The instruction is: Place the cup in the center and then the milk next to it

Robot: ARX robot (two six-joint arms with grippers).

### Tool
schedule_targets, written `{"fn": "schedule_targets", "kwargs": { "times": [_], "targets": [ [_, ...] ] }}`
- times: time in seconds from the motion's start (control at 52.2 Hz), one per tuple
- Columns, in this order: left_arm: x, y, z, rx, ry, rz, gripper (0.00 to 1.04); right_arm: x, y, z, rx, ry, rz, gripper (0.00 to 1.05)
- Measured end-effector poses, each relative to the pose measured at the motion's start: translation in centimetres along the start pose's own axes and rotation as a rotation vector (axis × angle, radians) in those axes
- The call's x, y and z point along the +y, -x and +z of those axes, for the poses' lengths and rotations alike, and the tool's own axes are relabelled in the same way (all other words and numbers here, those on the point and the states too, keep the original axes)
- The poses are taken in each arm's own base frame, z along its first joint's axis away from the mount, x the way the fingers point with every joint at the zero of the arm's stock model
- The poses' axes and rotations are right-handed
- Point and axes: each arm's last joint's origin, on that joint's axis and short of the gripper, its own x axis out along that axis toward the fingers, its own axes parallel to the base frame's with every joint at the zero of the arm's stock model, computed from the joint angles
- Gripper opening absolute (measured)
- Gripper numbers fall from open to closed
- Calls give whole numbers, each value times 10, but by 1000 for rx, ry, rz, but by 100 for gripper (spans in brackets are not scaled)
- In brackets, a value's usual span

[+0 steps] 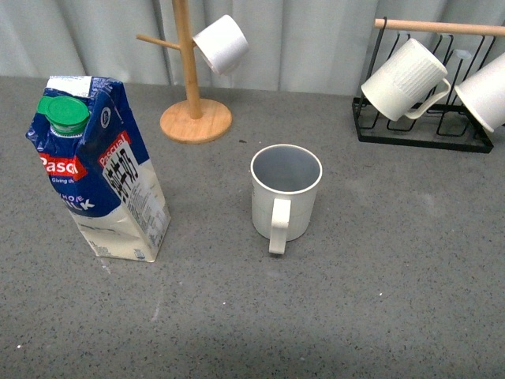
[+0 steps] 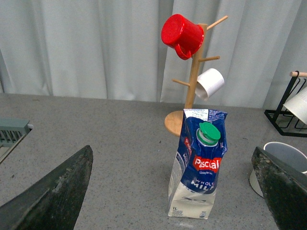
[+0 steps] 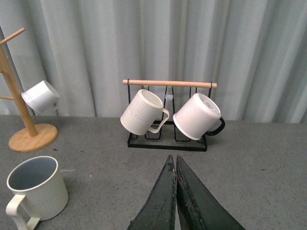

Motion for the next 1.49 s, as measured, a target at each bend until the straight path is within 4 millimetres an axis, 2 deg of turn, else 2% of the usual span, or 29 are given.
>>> {"fn": "schedule_targets", "kwargs": {
  "times": [0.306,0.44,0.651,0.708,0.823,1.244,1.378,1.493],
  "targets": [
    [0,0,0,0,0,0,98,0,5,-1,1,0,0,1],
    [0,0,0,0,0,1,98,0,15,-3,11,0,3,1],
    [0,0,0,0,0,0,98,0,16,-3,7,0,3,1],
    [0,0,0,0,0,0,98,0,16,-3,6,1,3,9],
    [0,0,0,0,0,0,98,0,16,-3,6,1,3,32],
    [0,0,0,0,0,0,98,0,16,-3,6,0,3,97],
    [0,0,0,9,0,12,98,0,16,-3,6,0,3,95],
    [1,-5,-7,140,-7,93,98,0,16,-3,6,0,3,95]
  ]
}}
